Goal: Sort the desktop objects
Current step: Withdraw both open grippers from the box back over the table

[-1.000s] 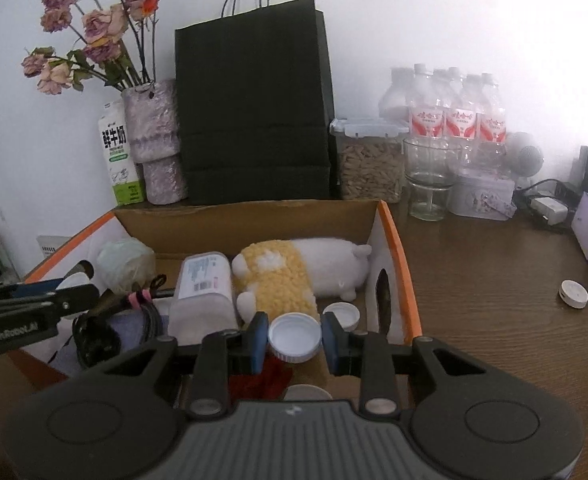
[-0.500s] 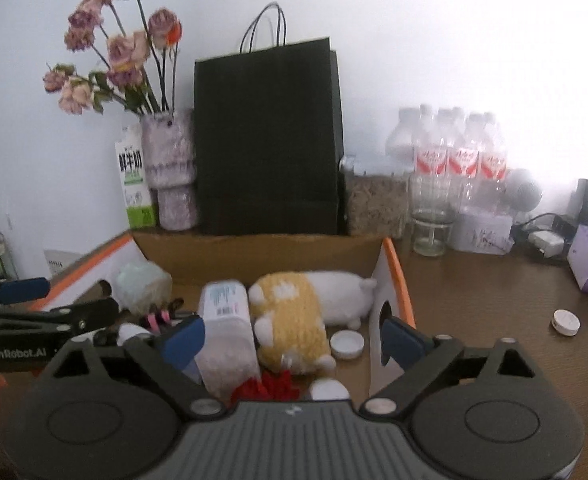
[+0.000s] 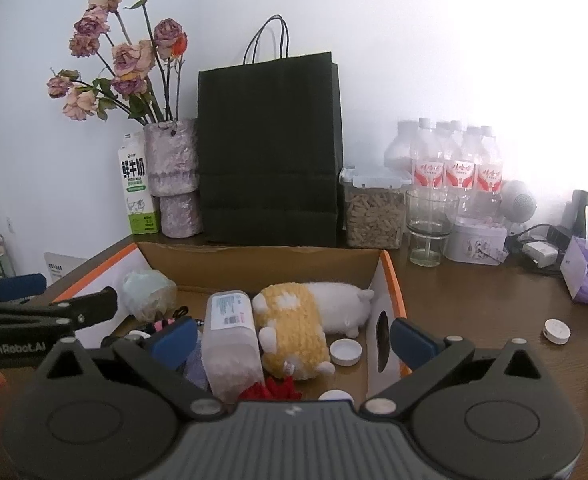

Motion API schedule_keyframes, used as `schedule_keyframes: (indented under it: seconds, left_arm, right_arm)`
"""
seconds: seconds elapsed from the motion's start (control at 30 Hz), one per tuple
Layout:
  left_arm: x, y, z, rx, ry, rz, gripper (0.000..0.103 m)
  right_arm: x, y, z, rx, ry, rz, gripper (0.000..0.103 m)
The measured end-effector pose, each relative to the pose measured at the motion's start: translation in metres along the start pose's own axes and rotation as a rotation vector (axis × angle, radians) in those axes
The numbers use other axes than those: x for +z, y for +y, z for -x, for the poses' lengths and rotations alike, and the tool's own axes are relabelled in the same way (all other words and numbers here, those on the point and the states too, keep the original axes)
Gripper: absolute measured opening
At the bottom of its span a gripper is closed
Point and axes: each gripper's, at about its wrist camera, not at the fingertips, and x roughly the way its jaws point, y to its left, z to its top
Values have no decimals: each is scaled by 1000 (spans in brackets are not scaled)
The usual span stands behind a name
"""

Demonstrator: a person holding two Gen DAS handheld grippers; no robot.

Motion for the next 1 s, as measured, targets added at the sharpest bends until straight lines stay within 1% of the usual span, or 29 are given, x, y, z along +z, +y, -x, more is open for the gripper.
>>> schedule_keyframes:
  seconds: [0.17,0.3,0.43,0.73,1.0]
  left_arm:
    - [2,0,10,-14,8,4,103]
    - [1,-1,27,-7,-3,-16,103]
    - [-2,0,42,0,14,-21,103]
    - [-21,1,71,1,85,-5,103]
    - [-44,-4,81,-24,185,26,103]
  right_arm:
    - [4,6,12,-6,-8,20,103]
    - [3,9,27,-2,-11,30,103]
    - [-3,8,41,-12,-1,39,103]
    - [-34,-5,73,-30,60,23,103]
    - [-65,-17,90,-26,122,15,103]
